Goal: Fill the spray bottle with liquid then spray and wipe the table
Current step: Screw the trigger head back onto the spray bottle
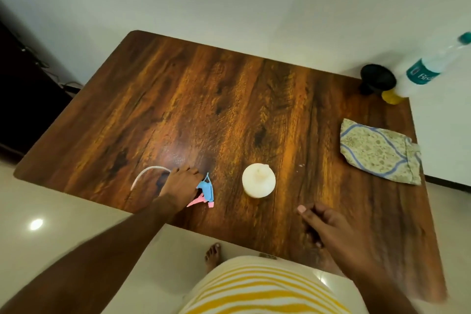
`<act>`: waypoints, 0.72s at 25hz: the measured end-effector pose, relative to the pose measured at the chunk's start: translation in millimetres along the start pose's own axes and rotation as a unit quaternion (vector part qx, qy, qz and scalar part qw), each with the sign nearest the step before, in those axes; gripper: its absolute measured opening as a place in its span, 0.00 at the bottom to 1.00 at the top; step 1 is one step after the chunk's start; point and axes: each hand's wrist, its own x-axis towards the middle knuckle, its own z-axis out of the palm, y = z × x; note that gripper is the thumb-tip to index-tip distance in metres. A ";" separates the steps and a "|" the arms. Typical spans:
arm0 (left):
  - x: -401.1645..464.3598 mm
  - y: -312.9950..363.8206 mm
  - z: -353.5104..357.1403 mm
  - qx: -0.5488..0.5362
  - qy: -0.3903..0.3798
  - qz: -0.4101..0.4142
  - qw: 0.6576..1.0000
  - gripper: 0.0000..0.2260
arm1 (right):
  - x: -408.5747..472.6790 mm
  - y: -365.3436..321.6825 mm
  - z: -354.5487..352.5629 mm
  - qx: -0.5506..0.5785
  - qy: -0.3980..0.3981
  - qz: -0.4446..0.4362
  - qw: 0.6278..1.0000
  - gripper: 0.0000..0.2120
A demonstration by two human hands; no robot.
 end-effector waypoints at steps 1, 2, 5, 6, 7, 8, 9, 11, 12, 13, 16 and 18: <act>-1.3 -5.7 -9.4 -0.043 0.023 0.008 0.999 0.19 | -5.4 -0.7 5.2 0.010 0.003 -0.002 1.000 0.10; -3.2 -9.9 -23.3 -0.093 0.065 0.019 0.993 0.19 | -9.2 -2.4 9.4 0.015 0.007 -0.008 1.000 0.10; -10.6 -20.8 -85.8 -0.270 0.190 0.055 0.942 0.14 | -12.5 -20.1 20.0 0.003 0.019 -0.046 0.999 0.08; -12.1 -22.3 -109.6 -0.321 0.209 0.083 0.920 0.13 | -11.7 -30.3 24.1 -0.011 0.019 -0.069 0.997 0.06; -13.7 -21.6 -134.0 -0.372 0.210 0.108 0.898 0.16 | -10.8 -43.2 28.6 -0.027 0.017 -0.097 0.995 0.06; -15.2 -19.4 -158.0 -0.433 0.189 0.128 0.872 0.21 | -9.0 -56.8 33.0 -0.046 0.014 -0.128 0.991 0.07; -17.2 -16.1 -179.8 -0.501 0.150 0.149 0.839 0.25 | -6.7 -70.7 36.9 -0.067 0.014 -0.158 0.985 0.09; -19.8 -7.1 -211.9 -0.576 0.082 0.193 0.790 0.34 | -1.8 -98.5 43.7 -0.099 0.017 -0.216 0.971 0.14; -20.7 -0.8 -222.6 -0.571 0.077 0.218 0.788 0.37 | 0.3 -110.4 47.0 -0.098 0.014 -0.240 0.966 0.16; -21.1 6.5 -229.4 -0.555 0.085 0.237 0.793 0.39 | 1.3 -119.4 50.4 -0.085 0.007 -0.259 0.962 0.18; -27.5 32.3 -243.6 -0.511 0.161 0.258 0.804 0.41 | 0.5 -128.6 62.4 -0.010 0.015 -0.301 0.953 0.21; -29.9 48.0 -246.7 -0.494 0.228 0.273 0.794 0.41 | -0.5 -125.9 66.7 0.037 0.047 -0.320 0.946 0.21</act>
